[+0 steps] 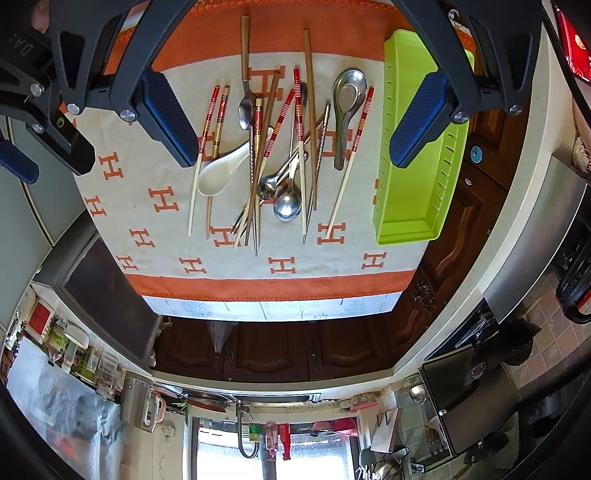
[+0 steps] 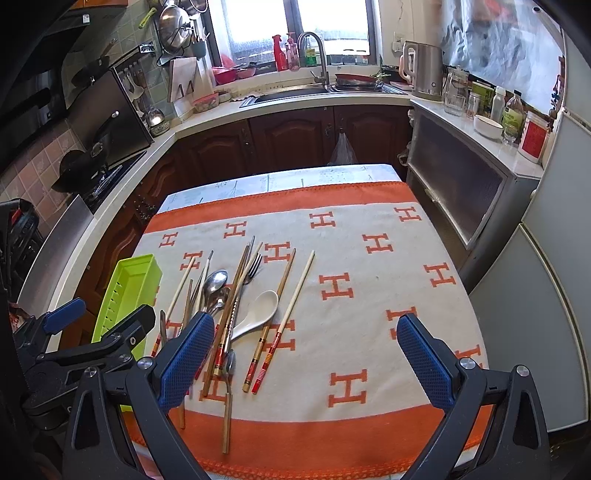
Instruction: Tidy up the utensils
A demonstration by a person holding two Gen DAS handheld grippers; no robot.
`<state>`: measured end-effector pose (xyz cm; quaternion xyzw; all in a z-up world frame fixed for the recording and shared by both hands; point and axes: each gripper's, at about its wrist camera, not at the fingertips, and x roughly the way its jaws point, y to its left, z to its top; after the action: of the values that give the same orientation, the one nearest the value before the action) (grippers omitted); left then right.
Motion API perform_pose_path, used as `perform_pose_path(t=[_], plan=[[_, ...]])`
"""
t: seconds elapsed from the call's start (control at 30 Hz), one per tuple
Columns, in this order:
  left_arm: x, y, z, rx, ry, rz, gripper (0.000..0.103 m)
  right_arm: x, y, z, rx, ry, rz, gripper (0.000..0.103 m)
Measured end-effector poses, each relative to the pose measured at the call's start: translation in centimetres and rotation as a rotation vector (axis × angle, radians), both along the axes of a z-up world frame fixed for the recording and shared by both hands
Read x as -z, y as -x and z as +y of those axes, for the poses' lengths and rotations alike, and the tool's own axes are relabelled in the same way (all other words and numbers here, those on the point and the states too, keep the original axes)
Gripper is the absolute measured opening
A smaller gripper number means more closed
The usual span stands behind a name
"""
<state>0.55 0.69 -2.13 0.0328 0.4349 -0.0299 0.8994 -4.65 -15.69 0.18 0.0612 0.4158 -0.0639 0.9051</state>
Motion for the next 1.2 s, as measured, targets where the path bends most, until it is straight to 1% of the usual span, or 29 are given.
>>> perform_pose_path(t=[0.3, 0.63, 0.93, 1.0, 1.03, 1.13, 1.2], plan=[[0.7, -0.1, -0.2, 0.001, -0.003, 0.015, 0.102, 0.5, -0.1, 0.3, 0.000, -0.009, 0.011, 0.101], [1.3, -0.9, -0.2, -0.005, -0.015, 0.044, 0.102, 1.6, -0.3, 2.0, -0.005, -0.030, 0.044, 0.101], [2.0, -1.9, -0.3, 0.004, -0.018, 0.050, 0.102, 2.8, -1.5, 2.7, -0.010, -0.064, 0.092, 0.101], [2.2, -2.2, -0.3, 0.009, -0.025, 0.042, 0.102, 3.1, -2.2, 2.0, -0.014, -0.079, 0.100, 0.101], [2.3, -2.3, -0.3, 0.014, -0.026, 0.037, 0.102, 3.4, -3.2, -0.3, -0.017, -0.092, 0.105, 0.100], [2.5, -3.0, -0.1, 0.051, -0.014, 0.016, 0.102, 3.8, -4.0, -1.0, -0.020, -0.127, 0.122, 0.100], [2.7, -3.8, 0.2, 0.043, -0.026, 0.011, 0.102, 4.3, -4.9, -1.8, -0.026, -0.158, 0.139, 0.100]])
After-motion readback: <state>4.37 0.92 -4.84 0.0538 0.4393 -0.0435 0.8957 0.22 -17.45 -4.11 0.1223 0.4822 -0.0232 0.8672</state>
